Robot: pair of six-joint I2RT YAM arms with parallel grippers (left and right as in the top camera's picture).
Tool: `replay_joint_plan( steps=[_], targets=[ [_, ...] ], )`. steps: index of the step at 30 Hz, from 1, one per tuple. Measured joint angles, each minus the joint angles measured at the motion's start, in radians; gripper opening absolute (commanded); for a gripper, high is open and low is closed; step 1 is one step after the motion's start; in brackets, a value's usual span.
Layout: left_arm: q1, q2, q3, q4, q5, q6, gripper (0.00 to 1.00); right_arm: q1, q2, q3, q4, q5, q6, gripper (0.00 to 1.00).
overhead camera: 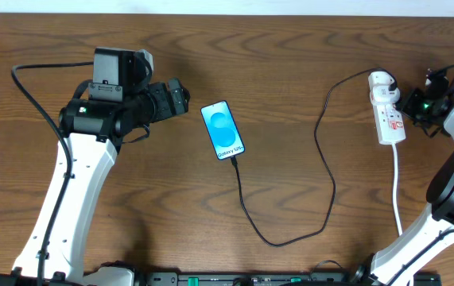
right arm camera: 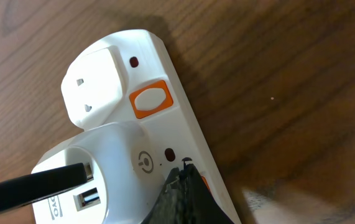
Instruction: Plug charger to phone and switch on socket
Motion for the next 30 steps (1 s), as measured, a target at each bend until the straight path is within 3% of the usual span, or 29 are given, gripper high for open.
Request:
replay_joint_plan(
  steps=[30],
  targets=[
    [0.0,0.0,0.0,0.0,0.0,0.0,0.95,0.014,-0.002,0.013,-0.026,0.036,0.016,0.01]
  ],
)
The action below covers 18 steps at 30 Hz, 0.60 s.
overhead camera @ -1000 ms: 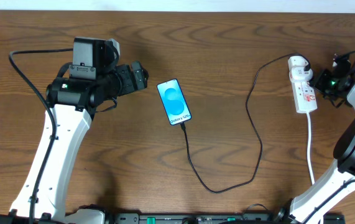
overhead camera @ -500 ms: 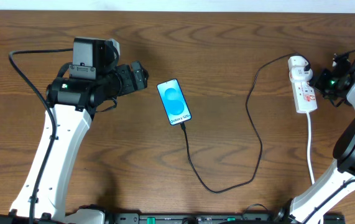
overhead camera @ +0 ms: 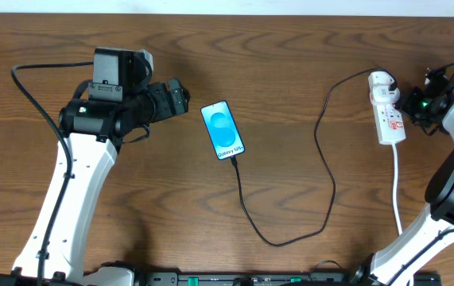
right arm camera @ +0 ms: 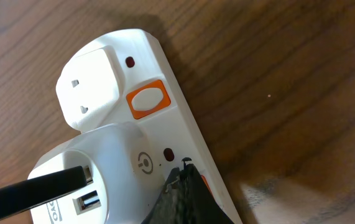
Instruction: Plug charger to phone and switch on socket
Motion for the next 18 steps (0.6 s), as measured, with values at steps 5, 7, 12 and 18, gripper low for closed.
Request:
replay_joint_plan(
  steps=[5,7,12,18],
  targets=[
    [0.0,0.0,0.0,0.0,0.0,0.0,0.95,0.01,-0.003,0.003,-0.008,0.026,0.008,0.01],
    [0.0,0.0,0.0,0.0,0.0,0.0,0.95,0.014,-0.004,0.004,-0.012,0.037,0.019,0.01],
    [0.0,0.0,0.0,0.0,0.0,0.0,0.95,0.016,-0.004,0.01,-0.025,0.046,0.045,0.01],
    [0.0,0.0,0.0,0.0,0.0,0.0,0.95,0.017,-0.004,0.014,-0.035,0.047,0.073,0.01]
  ],
)
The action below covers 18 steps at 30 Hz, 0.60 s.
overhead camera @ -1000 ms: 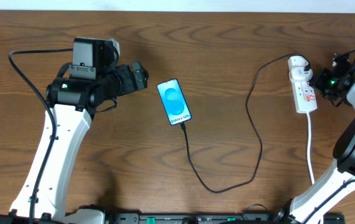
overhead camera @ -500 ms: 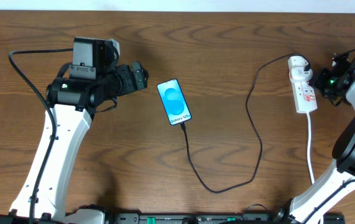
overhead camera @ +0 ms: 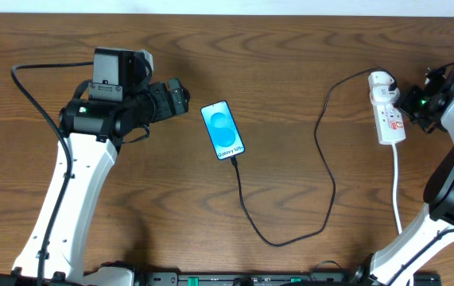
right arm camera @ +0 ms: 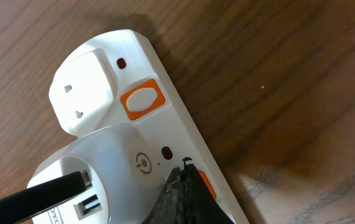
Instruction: Plug charger to phone and switch on socket
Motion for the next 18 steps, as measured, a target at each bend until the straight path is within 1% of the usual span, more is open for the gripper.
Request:
replay_joint_plan(
  steps=[10,13,18],
  targets=[
    [0.0,0.0,0.0,0.0,0.0,0.0,0.96,0.001,-0.005,0.006,-0.032,0.002,0.058,0.01],
    [0.0,0.0,0.0,0.0,0.0,0.0,0.95,0.002,-0.014,0.004,-0.066,-0.005,0.084,0.01],
    [0.0,0.0,0.0,0.0,0.0,0.0,0.95,0.005,-0.016,0.004,-0.07,0.0,0.146,0.01]
  ],
)
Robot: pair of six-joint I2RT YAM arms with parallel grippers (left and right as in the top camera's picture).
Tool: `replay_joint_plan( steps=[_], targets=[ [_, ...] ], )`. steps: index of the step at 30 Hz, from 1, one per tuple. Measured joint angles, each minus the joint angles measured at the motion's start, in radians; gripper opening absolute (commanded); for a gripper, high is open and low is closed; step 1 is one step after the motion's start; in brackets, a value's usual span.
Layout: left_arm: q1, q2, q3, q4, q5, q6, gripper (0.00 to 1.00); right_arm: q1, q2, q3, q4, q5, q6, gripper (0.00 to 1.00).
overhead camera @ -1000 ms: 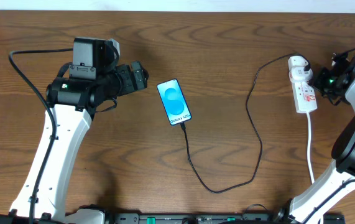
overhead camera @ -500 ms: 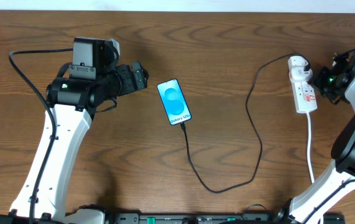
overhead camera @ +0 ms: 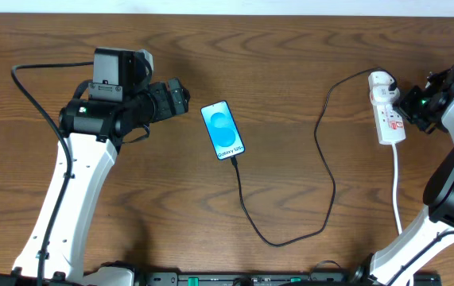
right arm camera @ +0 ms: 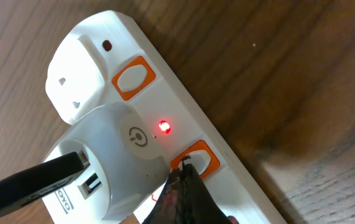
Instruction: Plug charger to phone and switch on socket
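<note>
A white power strip [overhead camera: 387, 116] lies at the right of the table. In the right wrist view its second orange switch [right arm camera: 197, 158] sits under my right gripper [right arm camera: 183, 171], which is shut, tips on the switch. A red light [right arm camera: 163, 127] glows beside it. The white charger adapter [right arm camera: 112, 149] is plugged in, with a black USB plug [right arm camera: 28, 183] in it. The black cable [overhead camera: 322, 167] loops across the table to the phone [overhead camera: 223, 130], whose blue screen is lit. My left gripper [overhead camera: 180, 97] hovers left of the phone; its jaws are too small to read.
A second white plug [right arm camera: 78, 78] occupies the strip's end socket beside another orange switch [right arm camera: 132, 77], whose indicator is dark. The strip's white lead [overhead camera: 397, 187] runs toward the front edge. The left arm's black cable [overhead camera: 32, 87] arcs along the left side.
The red indicator on the strip has lit. The right gripper's shut tips now rest on the second orange switch, which shows more fully, and the strip sits higher in the wrist view.
The phone stayed cabled and lit, and the left arm held still throughout. My right gripper, shut, stayed over the strip beside the charger with the indicator dark, shifting slightly along the strip at each moment. Now its tips are on the switch and the light is red.
</note>
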Motion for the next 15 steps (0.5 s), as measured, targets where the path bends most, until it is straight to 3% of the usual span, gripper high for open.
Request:
replay_joint_plan(
  steps=[15],
  targets=[
    [0.0,0.0,0.0,0.0,0.0,0.0,0.95,0.002,-0.019,0.0,-0.031,0.031,0.1,0.01]
  ],
)
